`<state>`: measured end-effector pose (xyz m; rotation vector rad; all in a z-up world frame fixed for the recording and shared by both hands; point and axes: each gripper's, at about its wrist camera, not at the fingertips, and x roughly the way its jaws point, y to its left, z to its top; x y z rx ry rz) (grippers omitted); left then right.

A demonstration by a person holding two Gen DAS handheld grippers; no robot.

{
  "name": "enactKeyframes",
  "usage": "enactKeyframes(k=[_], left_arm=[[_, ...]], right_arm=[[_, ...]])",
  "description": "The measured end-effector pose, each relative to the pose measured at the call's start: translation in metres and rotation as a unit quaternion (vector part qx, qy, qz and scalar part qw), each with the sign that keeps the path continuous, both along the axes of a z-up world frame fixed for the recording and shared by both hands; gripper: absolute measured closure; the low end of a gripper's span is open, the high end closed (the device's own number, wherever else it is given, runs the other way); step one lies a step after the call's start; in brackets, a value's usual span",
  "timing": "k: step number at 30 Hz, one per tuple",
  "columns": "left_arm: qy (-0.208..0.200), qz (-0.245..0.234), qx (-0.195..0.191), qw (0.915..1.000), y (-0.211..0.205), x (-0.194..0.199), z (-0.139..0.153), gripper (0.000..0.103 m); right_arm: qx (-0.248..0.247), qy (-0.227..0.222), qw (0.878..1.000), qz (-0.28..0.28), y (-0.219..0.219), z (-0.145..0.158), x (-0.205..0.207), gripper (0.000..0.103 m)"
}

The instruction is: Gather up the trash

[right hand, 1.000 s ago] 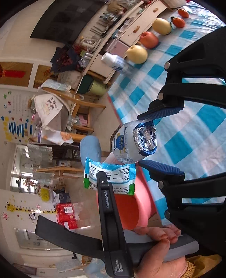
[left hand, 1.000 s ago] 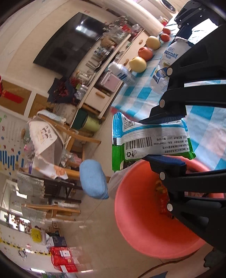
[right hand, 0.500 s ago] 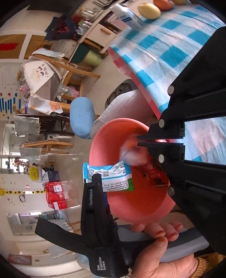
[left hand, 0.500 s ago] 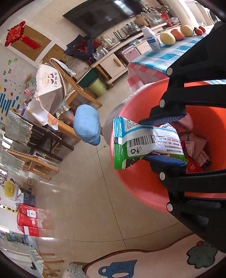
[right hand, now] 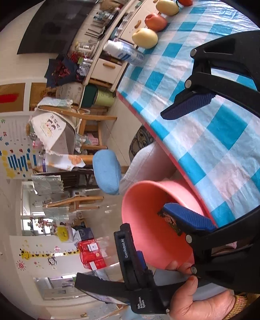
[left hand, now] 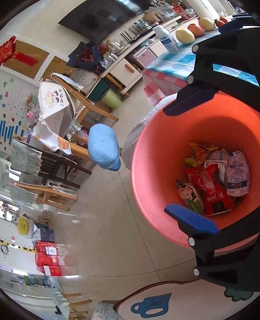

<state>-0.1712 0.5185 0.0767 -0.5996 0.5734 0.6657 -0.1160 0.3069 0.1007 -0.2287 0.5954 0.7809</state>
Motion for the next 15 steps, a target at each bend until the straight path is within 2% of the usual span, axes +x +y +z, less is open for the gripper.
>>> enactKeyframes(k=[7,15], left_arm=[[-0.021,-0.024,0.062,0.9976,-0.03,0.002,0.022,0.008],[-0.033,-0.086,0.14,0.9858,-0.089,0.013,0.044,0.006]], right_arm=[[-0.003,-0.004,0.999,-0.044,-0.038,0.0,0.003,0.013],[0.002,0.002,0.995,-0.097,-0.096,0.002,-0.002,0.013]])
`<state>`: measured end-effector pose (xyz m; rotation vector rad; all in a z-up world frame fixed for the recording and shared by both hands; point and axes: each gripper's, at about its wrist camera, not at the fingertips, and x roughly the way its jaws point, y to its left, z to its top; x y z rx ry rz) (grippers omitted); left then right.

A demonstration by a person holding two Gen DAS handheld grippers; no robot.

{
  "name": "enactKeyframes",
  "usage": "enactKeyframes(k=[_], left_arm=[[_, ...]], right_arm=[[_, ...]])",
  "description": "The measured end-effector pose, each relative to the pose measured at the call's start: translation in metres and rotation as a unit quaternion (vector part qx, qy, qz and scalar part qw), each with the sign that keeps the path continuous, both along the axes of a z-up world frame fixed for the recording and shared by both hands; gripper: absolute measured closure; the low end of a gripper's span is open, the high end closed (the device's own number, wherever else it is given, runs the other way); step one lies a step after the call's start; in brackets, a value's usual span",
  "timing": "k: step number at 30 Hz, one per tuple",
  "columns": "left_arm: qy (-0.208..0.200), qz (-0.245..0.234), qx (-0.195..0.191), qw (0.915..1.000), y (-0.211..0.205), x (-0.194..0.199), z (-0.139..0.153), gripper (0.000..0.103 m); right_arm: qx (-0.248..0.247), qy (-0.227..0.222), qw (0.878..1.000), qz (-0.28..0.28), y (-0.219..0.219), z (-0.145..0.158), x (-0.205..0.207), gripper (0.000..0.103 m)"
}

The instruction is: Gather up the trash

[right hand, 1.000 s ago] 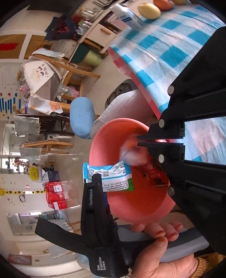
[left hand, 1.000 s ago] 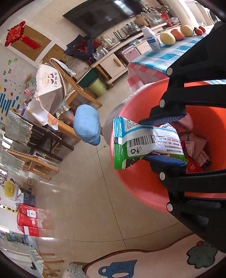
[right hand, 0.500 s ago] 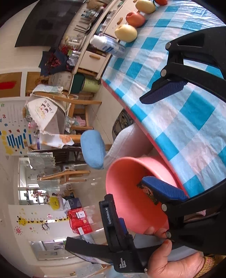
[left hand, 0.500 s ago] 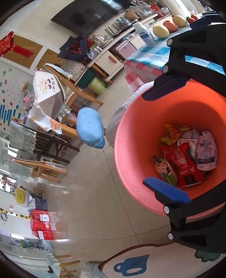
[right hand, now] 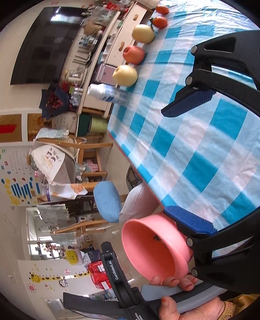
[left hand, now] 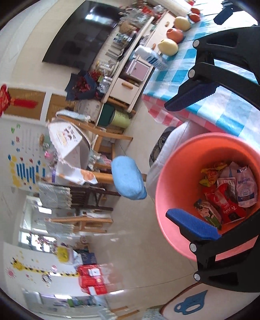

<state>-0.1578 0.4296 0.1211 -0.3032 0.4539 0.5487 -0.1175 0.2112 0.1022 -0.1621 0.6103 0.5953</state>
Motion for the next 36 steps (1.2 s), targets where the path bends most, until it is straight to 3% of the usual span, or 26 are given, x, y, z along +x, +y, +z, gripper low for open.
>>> enactKeyframes(k=[8,23,36], left_arm=[[-0.003,-0.049,0.064,0.9967,-0.072,0.008,0.02,0.005],[-0.039,-0.117,0.112,0.986,-0.195,-0.015,0.055,0.005],[-0.048,-0.199,0.131,0.9699,-0.3,-0.029,0.088,0.005]], right_arm=[[0.018,-0.006,0.998,-0.06,-0.072,0.008,-0.004,0.012],[0.051,-0.071,0.984,-0.155,-0.197,0.038,-0.027,0.01],[0.084,-0.129,0.966,-0.207,-0.275,0.074,-0.05,0.005]])
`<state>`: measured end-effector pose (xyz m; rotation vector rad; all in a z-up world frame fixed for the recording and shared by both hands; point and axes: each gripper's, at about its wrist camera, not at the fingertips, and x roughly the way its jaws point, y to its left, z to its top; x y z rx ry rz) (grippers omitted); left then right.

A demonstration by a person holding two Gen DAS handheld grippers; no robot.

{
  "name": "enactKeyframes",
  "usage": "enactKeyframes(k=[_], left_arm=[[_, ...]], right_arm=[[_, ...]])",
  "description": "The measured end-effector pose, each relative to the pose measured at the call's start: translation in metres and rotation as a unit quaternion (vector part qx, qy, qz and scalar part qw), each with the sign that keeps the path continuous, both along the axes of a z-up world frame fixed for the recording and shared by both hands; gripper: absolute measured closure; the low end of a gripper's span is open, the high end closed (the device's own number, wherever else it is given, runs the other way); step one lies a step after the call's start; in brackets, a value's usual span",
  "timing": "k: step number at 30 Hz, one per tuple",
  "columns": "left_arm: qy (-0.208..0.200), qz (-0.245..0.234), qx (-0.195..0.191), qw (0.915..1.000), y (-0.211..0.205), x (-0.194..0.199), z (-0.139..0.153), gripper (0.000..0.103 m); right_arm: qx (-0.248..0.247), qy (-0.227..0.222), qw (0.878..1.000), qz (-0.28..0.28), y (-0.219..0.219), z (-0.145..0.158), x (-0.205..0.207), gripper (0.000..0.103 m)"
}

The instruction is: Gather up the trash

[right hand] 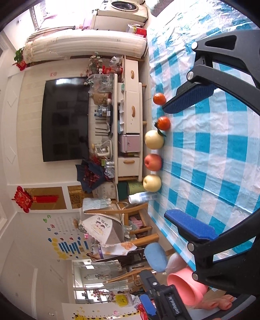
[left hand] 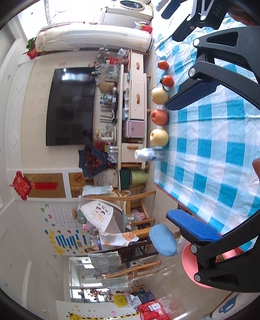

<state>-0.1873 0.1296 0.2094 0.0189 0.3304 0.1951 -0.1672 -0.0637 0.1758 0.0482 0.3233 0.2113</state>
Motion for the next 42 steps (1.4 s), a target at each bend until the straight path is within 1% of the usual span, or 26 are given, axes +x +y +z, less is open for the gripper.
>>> enactKeyframes(k=[3,9,17,23,29,34,39,42], left_arm=[[0.005,-0.016,0.013,0.9998,-0.02,-0.002,0.005,0.005],[0.001,-0.037,0.043,0.9984,-0.06,-0.01,0.012,0.005],[0.008,-0.059,0.052,0.9969,-0.091,-0.008,0.018,0.005],[0.007,-0.068,0.067,0.9954,-0.11,-0.008,0.018,0.005],[0.009,-0.076,0.074,0.9944,-0.122,-0.006,0.016,0.005],[0.016,-0.08,0.077,0.9936,-0.127,-0.001,0.01,0.005],[0.029,-0.088,0.075,0.9928,-0.13,0.01,-0.003,0.005],[0.038,-0.095,0.074,0.992,-0.132,0.018,-0.015,0.005]], right_arm=[[0.002,-0.008,1.0,-0.011,-0.013,0.007,-0.002,0.004],[-0.006,-0.039,0.999,-0.033,-0.036,0.018,-0.011,0.004],[-0.001,-0.063,0.996,-0.055,-0.061,0.026,-0.022,0.004],[-0.002,-0.07,0.996,-0.062,-0.07,0.026,-0.025,0.004],[0.003,-0.07,0.996,-0.06,-0.075,0.022,-0.023,0.004],[0.006,-0.061,0.996,-0.063,-0.079,0.016,-0.016,0.004],[0.003,-0.052,0.996,-0.069,-0.08,0.008,-0.008,0.004],[0.002,-0.035,0.997,-0.068,-0.08,-0.001,0.002,0.004]])
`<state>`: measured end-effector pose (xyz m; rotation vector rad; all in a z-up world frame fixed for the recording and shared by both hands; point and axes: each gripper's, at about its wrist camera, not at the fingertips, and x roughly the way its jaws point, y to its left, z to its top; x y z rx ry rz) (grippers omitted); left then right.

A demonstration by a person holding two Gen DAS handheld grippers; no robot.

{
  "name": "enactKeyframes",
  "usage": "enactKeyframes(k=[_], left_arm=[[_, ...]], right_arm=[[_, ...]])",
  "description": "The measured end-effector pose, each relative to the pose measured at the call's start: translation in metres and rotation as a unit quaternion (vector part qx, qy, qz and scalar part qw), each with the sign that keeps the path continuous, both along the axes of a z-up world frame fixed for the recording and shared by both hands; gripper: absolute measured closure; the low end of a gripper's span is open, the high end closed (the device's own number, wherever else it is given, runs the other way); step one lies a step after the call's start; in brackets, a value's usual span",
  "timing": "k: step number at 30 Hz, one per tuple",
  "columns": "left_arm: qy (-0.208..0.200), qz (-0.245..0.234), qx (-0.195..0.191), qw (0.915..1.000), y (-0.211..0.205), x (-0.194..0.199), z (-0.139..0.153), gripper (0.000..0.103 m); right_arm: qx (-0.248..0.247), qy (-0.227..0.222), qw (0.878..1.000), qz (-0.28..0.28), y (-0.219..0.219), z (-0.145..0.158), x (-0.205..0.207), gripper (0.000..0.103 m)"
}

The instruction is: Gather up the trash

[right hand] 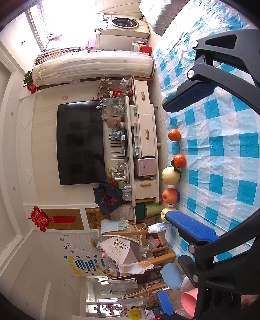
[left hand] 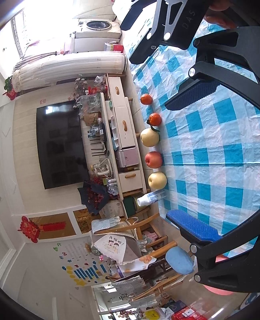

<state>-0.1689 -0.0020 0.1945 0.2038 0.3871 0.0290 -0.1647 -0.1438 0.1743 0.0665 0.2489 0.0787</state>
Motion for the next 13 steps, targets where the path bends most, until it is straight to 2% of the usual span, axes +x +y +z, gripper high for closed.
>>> enactKeyframes(k=[4,7,13], left_arm=[[0.035,-0.004,-0.014,0.9993,0.0,0.019,-0.028,0.005],[0.084,0.008,-0.035,0.9958,0.007,0.043,-0.058,0.005],[0.186,0.041,-0.056,0.9801,0.017,0.091,-0.128,0.005]], right_arm=[[0.001,0.044,0.999,0.003,0.0,-0.019,0.021,0.004],[0.015,0.092,0.996,-0.005,-0.007,-0.039,0.042,0.004],[0.018,0.232,0.972,-0.041,-0.017,-0.102,0.095,0.004]])
